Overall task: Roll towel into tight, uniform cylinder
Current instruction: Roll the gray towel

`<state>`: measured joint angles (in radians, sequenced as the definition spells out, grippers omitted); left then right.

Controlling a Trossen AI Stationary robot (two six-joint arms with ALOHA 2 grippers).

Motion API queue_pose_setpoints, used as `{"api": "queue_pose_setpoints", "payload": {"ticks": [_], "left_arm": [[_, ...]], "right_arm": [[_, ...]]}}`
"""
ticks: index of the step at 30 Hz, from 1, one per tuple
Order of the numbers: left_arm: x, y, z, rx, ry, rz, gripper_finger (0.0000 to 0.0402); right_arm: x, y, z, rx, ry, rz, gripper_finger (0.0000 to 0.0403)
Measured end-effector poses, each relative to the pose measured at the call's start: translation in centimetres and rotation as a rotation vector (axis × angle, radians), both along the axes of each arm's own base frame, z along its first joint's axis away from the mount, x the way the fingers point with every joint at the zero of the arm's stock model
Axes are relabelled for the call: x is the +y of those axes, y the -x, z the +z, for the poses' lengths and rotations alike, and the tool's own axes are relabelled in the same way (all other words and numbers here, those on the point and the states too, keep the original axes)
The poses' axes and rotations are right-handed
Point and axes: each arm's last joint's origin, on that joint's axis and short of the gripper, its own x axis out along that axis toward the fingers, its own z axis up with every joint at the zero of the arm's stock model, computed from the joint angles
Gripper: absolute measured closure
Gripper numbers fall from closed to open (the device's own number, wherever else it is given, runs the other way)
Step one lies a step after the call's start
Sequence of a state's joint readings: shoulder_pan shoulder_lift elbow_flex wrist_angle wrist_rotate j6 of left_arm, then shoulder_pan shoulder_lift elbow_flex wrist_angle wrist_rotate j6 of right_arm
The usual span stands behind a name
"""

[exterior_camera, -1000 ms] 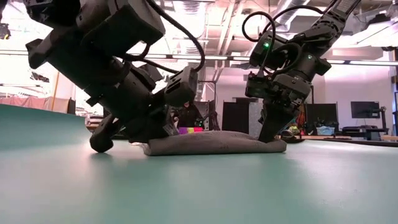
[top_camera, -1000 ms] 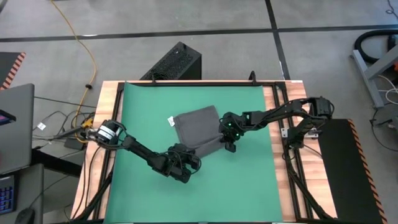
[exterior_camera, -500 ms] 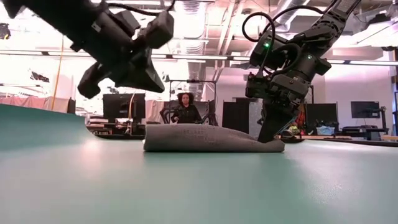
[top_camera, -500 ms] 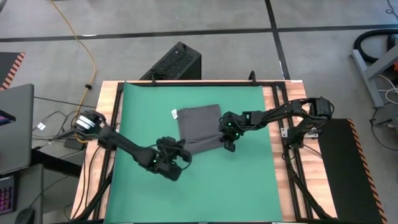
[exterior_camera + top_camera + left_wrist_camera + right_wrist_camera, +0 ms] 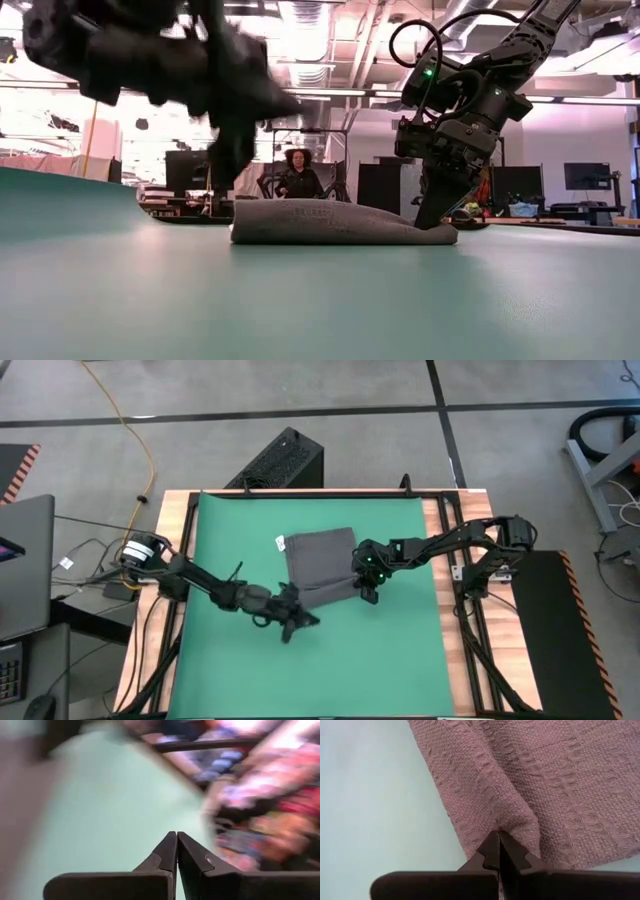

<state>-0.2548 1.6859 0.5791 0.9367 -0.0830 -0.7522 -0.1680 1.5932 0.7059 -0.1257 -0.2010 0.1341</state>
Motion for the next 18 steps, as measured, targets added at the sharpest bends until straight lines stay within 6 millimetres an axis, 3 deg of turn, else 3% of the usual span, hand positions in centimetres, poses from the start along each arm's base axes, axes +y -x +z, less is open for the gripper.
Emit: {"api": "queue_pose_setpoints", "payload": {"ticks": [4,8,18], "left_arm": [[1.8,0.3,-1.8,0.197,0.105,0.268,0.0401],[1.7,1.1,-2.5,0.272,-0.039,0.432,0.0401],[1.5,1.1,-3.2,0.312,-0.094,0.414,0.0401]], "right_arm": [[0.0,0.0,0.0,0.0,-0.003,-0.003,0.0385],[0.0,0.0,0.0,0.0,-0.003,-0.004,0.0385],[-0.1,0.0,0.0,0.0,-0.008,-0.018,0.0385]]}}
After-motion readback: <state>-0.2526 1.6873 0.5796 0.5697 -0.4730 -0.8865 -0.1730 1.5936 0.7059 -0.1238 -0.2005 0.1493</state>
